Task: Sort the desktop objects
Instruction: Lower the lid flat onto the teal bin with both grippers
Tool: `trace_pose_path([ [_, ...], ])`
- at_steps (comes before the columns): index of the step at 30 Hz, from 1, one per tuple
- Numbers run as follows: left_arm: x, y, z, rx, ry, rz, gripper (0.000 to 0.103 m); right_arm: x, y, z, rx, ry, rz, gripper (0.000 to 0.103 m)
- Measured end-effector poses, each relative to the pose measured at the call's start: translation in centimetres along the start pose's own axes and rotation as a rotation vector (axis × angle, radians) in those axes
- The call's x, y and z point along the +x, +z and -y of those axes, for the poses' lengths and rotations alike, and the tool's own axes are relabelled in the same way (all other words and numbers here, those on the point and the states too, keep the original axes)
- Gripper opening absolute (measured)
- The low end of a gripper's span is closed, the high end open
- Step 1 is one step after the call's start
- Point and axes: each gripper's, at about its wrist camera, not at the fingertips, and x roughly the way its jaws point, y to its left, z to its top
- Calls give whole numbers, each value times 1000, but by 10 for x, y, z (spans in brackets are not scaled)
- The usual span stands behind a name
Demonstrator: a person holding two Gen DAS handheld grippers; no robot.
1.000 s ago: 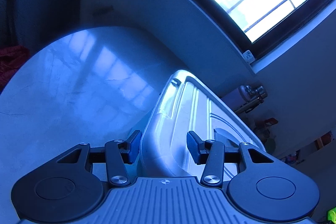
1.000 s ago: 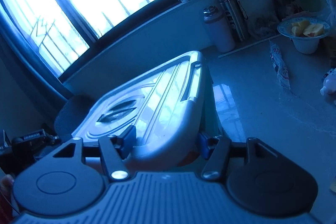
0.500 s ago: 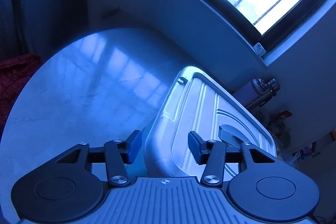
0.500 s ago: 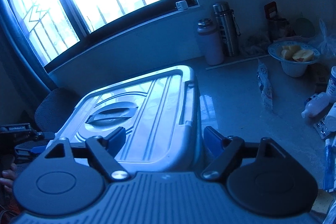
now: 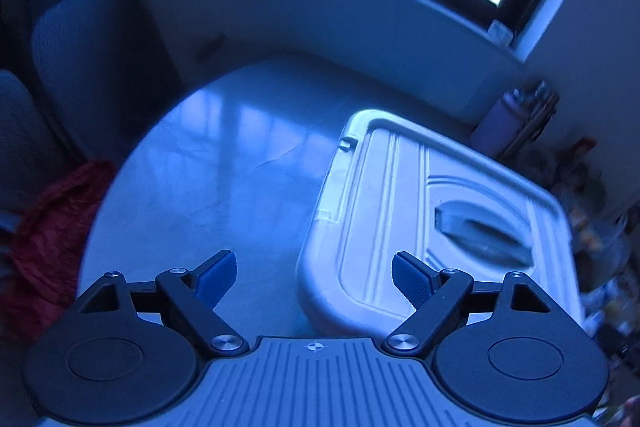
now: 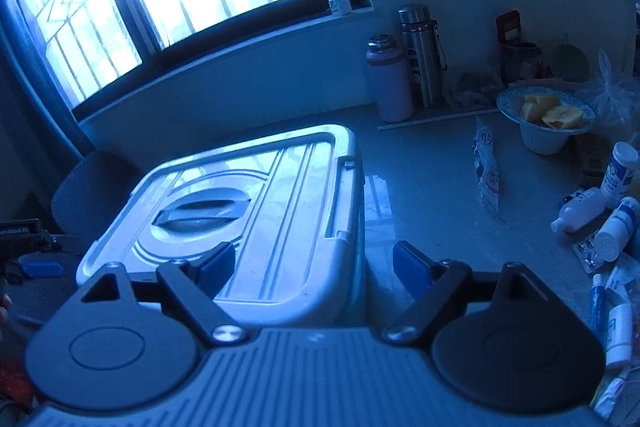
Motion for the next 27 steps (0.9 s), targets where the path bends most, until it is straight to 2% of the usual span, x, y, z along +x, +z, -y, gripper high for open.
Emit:
trace_pose_path([
  [6, -10, 16, 8, 79, 40, -53, 86, 4, 18, -13, -74, -64, -113, 90],
  [10, -18, 22, 14, 139, 57, -75, 86, 3, 23, -20, -90, -63, -156, 90],
  [14, -17, 23, 20, 205, 66, -120, 86, 8, 28, -30, -87, -115, -232, 91],
  [27, 0, 40, 15, 260, 164, -230, 86, 17, 36, -40, -81, -133, -281, 91],
])
